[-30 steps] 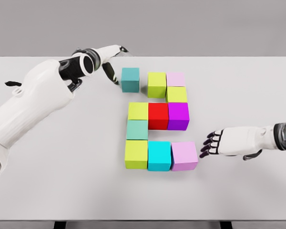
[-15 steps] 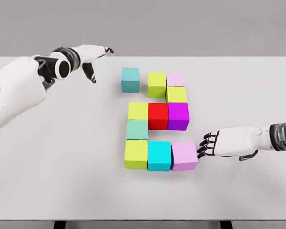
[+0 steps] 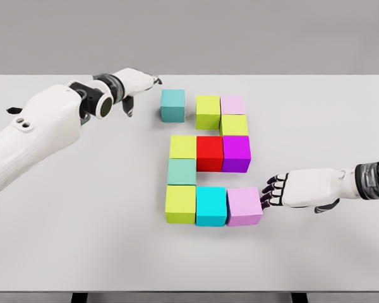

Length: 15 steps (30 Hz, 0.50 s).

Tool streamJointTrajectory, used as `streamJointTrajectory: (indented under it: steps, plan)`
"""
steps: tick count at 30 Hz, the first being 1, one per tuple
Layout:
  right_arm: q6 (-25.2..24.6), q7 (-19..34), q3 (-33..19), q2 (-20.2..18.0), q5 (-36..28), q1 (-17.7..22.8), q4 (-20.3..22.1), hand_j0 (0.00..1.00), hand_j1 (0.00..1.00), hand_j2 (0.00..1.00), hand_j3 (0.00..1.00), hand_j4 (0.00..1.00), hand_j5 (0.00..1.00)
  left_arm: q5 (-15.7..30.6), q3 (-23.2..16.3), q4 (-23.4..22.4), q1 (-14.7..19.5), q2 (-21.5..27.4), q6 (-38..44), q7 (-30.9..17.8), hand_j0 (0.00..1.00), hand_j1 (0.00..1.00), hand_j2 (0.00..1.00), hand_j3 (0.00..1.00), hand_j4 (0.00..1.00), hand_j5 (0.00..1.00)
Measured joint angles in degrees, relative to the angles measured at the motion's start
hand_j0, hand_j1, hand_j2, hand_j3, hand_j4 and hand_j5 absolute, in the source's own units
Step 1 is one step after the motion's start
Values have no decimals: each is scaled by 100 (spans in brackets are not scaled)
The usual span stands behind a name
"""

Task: Assemble the squares on the desktop into the number 2

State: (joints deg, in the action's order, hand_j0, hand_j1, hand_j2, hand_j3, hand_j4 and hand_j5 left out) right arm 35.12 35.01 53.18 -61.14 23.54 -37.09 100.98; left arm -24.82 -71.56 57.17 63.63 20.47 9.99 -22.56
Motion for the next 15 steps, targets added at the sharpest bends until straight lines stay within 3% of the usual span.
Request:
streamJointTrajectory:
  steps: [4, 15]
  plan:
    - [0, 0, 0, 3, 0, -9, 0, 100, 100, 100, 100, 100, 100, 0, -10, -9, 0, 44, -654, -55, 100, 100, 100, 100, 100, 100]
    - [0, 0, -1, 47, 0, -26, 4, 100, 100, 100, 100, 100, 100, 135, 34, -9, 35, 285, -1270, -75, 100, 100, 100, 100, 100, 100]
